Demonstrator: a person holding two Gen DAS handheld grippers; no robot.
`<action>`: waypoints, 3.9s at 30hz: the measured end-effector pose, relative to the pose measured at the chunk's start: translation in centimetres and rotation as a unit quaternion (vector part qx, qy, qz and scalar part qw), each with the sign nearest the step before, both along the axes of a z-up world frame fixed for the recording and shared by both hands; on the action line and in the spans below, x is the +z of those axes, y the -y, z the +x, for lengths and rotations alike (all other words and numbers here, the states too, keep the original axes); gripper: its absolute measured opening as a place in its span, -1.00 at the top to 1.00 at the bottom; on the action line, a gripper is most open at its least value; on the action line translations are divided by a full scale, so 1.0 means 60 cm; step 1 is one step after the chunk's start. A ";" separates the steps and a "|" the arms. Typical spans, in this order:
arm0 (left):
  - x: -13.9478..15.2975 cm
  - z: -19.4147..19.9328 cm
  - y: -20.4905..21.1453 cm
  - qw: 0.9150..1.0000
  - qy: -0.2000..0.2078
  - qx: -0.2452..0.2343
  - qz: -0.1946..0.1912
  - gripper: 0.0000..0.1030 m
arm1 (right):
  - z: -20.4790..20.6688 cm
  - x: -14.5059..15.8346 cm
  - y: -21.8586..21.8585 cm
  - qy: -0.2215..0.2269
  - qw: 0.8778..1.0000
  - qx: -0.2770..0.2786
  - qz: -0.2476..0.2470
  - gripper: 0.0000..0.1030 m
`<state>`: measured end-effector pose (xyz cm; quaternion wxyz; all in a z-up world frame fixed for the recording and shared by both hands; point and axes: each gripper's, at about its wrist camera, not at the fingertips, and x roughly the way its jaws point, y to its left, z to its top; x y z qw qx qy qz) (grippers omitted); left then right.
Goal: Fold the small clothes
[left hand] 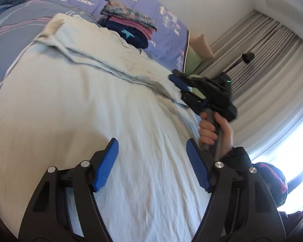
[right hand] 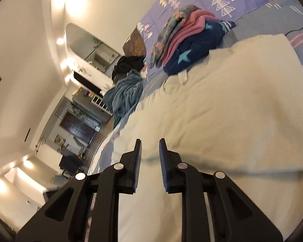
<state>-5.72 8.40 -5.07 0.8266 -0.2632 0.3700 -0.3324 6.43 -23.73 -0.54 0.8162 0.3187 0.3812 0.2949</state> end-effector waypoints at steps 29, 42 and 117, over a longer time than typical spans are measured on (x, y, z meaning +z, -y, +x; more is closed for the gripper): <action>-0.005 -0.196 -0.178 0.997 -0.041 0.069 0.008 -0.67 | -0.383 -0.021 0.016 0.033 0.998 -0.052 -0.033 -0.20; -0.008 -0.236 -0.187 0.996 -0.054 0.060 0.036 -0.67 | -0.599 -0.024 0.118 0.013 0.981 -0.171 -0.086 -0.28; -0.056 -0.237 -0.186 0.993 -0.114 0.000 -0.018 0.49 | -0.605 -0.049 0.159 -0.033 0.994 -0.093 -0.045 0.05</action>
